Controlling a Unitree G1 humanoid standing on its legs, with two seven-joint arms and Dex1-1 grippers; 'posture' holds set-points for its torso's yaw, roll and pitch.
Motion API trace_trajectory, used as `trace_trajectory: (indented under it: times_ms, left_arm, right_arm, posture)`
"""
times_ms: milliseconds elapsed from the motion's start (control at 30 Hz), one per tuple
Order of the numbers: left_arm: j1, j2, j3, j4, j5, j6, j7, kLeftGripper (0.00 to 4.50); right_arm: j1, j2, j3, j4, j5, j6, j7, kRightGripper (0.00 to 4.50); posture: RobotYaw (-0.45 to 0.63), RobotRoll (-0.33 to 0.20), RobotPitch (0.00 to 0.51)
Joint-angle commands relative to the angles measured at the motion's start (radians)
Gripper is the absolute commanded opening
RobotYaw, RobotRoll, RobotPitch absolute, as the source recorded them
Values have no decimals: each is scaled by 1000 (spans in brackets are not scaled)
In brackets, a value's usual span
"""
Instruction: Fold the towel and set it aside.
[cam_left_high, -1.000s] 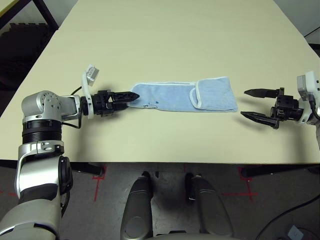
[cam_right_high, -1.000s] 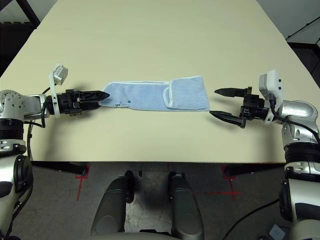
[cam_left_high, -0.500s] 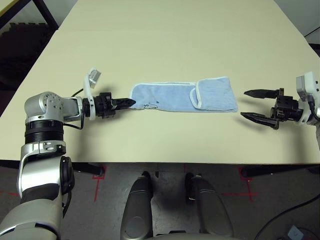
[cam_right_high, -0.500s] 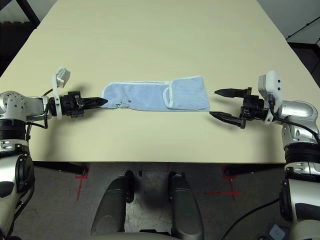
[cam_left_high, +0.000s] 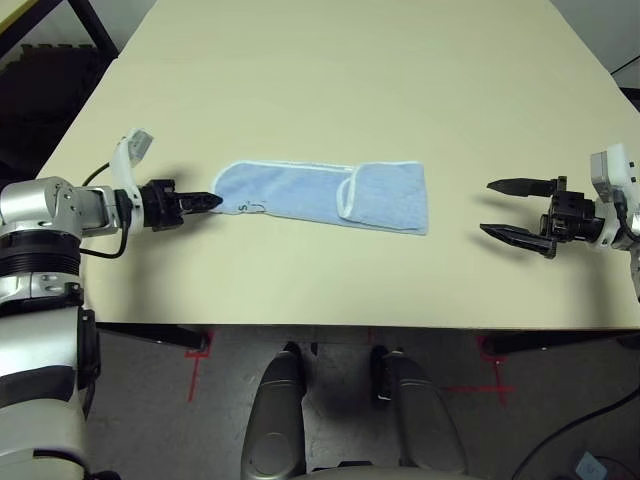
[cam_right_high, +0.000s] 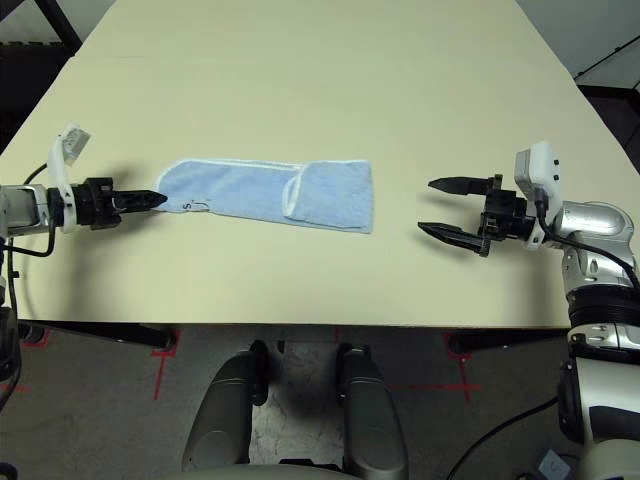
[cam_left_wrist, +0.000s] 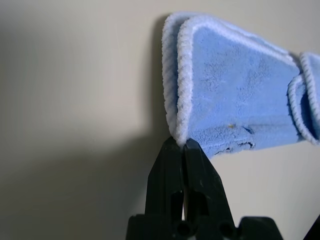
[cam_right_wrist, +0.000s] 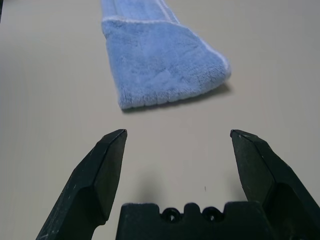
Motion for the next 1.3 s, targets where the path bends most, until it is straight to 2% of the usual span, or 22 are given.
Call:
trace_trajectory:
  times_ms: [33, 200, 333, 433, 600, 767, 1000, 1300]
  left_arm:
    - [-1, 39, -29, 7, 30, -7, -62, 19]
    - [15, 47, -44, -45, 18, 19, -116, 19]
    - [3, 46, -60, -88, 30, -21, -147, 19]
    - [-50, 26, -44, -140, 0, -5, -168, 19]
    - [-109, -16, -48, -306, -92, 102, -224, 19]
    - [-140, -102, -54, -448, -171, 167, -222, 19]
    - [-197, -240, -69, -431, -184, 147, -184, 19]
    - [-236, -310, -152, -385, -162, 102, -218, 19]
  right_arm:
    - [5, -7, 9, 6, -9, -8, 3, 4500]
    - [-1, -1, 13, 7, -11, -7, 5, 4500]
    - [-5, -1, 14, 10, -12, -8, 8, 4500]
    - [-4, -3, 13, 10, -12, -9, 10, 4500]
    - [-8, -6, 14, 14, -15, -10, 11, 4500]
    - [-16, -7, 15, 19, -17, -11, 8, 4500]
    - [-18, -9, 18, 19, -16, -10, 5, 4500]
    - [-17, -7, 16, 18, -13, -9, -8, 4500]
  posture:
    - [9, 0, 214]
    - [11, 0, 211]
    - [9, 0, 208]
    - [9, 0, 205]
    - [8, 0, 201]
    - [3, 0, 196]
    - [-2, 0, 195]
    - [6, 0, 195]
